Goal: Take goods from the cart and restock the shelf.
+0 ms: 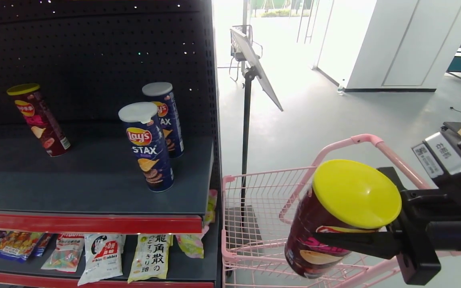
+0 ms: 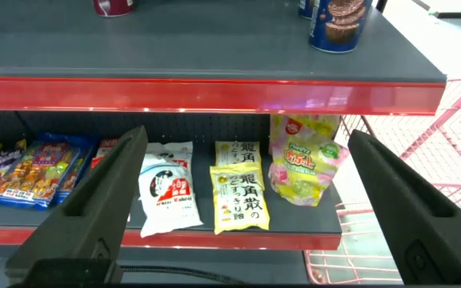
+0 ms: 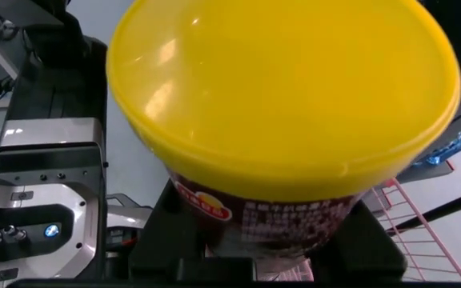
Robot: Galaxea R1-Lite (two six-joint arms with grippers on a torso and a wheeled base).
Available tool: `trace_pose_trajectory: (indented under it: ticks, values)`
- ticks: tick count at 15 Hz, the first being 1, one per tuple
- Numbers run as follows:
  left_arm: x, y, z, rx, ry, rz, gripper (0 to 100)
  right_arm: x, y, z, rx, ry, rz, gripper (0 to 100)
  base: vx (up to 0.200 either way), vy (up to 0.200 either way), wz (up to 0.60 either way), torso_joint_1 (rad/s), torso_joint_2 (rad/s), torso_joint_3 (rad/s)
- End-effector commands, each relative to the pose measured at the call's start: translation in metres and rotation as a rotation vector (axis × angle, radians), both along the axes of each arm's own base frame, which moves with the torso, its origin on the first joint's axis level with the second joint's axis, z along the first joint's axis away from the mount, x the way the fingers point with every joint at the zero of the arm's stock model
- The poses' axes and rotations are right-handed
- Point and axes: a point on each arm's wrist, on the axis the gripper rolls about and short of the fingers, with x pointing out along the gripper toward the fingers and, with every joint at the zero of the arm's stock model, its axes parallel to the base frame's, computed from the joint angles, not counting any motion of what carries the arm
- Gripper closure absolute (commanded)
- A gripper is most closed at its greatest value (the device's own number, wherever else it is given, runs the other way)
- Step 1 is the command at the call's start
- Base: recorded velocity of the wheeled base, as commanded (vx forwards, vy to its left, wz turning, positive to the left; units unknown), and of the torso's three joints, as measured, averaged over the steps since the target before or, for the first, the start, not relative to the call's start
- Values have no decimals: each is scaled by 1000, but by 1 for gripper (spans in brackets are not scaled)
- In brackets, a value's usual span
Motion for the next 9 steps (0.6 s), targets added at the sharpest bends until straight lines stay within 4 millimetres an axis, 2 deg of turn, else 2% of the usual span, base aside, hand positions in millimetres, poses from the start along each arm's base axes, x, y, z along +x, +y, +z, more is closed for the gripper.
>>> trace_pose_trajectory:
  ticks: [1, 2, 5, 7, 9]
  values:
    - [0, 0, 0, -1, 1, 0, 0, -2, -7, -3, -4, 6, -21, 100, 0, 0, 0, 0, 0, 0]
    - [0, 0, 0, -1, 1, 2, 0, 2, -14, 0, 5, -7, -63, 100, 0, 0, 0, 0, 0, 0]
    - [0, 0, 0, -1, 1, 2, 0, 1, -14, 17, 40, -53, -53, 100, 0, 0, 0, 0, 0, 0]
    - [0, 0, 0, -1, 1, 2, 0, -5, -9, 11, 35, -32, 11, 100, 0, 0, 0, 0, 0, 0]
    - [0, 0, 0, -1, 1, 0, 0, -10, -10, 4, 14, -25, -5, 100, 0, 0, 0, 0, 0, 0]
